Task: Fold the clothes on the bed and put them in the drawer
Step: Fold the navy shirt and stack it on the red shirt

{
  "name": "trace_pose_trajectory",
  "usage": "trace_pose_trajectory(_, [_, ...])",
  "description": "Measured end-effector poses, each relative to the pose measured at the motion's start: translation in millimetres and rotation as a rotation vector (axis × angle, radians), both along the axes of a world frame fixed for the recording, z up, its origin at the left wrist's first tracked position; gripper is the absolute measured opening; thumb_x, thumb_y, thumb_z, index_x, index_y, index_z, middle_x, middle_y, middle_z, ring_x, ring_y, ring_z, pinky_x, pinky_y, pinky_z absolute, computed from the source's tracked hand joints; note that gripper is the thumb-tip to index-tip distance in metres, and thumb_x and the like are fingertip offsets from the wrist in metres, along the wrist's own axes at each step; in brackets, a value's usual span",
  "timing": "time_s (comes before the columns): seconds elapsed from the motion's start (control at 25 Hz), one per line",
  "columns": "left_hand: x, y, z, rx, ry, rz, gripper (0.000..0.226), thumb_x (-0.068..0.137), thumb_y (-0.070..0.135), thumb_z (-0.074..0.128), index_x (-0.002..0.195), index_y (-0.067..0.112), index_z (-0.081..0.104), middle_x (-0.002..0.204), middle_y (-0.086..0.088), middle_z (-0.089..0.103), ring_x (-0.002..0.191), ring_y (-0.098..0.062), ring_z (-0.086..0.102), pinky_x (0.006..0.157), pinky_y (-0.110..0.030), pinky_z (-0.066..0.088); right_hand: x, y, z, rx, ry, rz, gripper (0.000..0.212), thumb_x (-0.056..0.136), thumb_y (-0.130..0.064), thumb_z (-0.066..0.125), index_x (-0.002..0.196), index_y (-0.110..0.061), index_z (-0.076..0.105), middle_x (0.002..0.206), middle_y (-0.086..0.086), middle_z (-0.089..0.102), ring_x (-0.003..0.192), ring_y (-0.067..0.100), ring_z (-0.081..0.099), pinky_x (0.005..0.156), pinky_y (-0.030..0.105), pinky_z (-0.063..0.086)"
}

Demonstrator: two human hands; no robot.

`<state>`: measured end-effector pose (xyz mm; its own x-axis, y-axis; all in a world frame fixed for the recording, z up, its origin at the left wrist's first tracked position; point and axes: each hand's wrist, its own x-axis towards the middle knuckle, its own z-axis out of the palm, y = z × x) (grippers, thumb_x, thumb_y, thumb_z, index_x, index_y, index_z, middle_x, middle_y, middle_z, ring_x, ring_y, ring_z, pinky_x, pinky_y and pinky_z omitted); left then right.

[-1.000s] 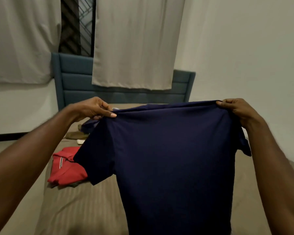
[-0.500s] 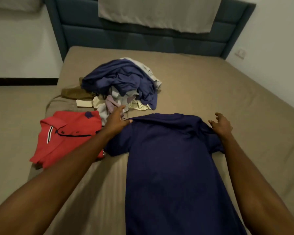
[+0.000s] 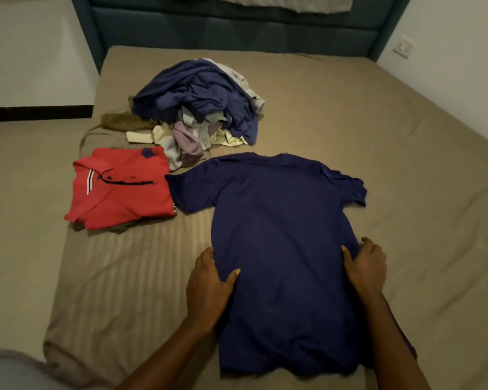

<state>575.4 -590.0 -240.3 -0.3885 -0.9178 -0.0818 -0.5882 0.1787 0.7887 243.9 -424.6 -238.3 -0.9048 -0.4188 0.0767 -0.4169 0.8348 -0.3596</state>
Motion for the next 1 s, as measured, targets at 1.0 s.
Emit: trace_pose_trajectory(1.0, [108.4, 113.5, -11.7, 0.68, 0.12, -0.299, 0.056, 0.054, 0.03, 0.102, 0.096, 0.0, 0.079, 0.093, -0.009, 0.08, 0.071, -0.023, 0.073, 0.054, -0.029, 0.054, 89.9, 218.8, 23.6, -0.541, -0.736, -0.295, 0.047, 0.068, -0.013, 0.094, 0.097, 0.012, 0.068, 0.093, 0.027, 0.075, 0.076, 0.036, 0.07, 0.069, 0.043, 0.06])
